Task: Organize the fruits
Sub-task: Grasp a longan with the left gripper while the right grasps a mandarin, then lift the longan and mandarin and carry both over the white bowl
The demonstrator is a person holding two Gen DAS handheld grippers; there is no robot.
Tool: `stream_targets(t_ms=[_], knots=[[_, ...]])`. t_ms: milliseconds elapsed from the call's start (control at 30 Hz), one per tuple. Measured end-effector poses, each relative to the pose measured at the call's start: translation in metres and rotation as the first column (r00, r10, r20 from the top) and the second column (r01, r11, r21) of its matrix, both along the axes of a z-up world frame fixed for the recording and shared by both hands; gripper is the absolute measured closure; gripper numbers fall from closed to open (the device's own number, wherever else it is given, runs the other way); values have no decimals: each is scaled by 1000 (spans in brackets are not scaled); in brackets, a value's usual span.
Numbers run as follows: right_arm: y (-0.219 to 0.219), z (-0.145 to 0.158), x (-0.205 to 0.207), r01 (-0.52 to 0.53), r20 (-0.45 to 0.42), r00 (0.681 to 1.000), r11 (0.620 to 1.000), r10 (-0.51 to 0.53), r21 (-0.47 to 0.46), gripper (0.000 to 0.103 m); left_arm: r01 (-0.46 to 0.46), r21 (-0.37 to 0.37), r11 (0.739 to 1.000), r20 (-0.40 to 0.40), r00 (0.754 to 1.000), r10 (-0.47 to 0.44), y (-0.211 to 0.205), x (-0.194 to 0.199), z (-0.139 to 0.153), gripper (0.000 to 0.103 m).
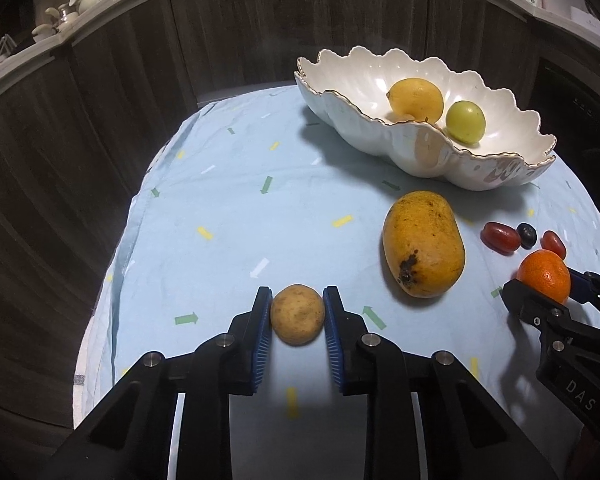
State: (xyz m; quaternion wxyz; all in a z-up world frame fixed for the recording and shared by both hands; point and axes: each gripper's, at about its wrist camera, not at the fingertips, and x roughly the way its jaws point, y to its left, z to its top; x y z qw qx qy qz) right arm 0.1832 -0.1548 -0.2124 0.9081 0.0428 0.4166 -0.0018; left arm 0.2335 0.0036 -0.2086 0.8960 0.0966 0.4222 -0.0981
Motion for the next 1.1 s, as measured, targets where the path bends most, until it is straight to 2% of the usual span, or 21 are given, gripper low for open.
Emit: stream_targets(t_ms=[433, 1100], knots=[[3, 12, -6, -25, 14, 1000, 1000, 25, 6, 59, -5, -9, 1000, 11, 1000, 5, 1, -8, 12, 78], [-8, 69, -21, -27, 115, 993, 999, 25, 17, 60, 3, -21, 1000, 74, 997, -1, -12, -28, 66, 78]])
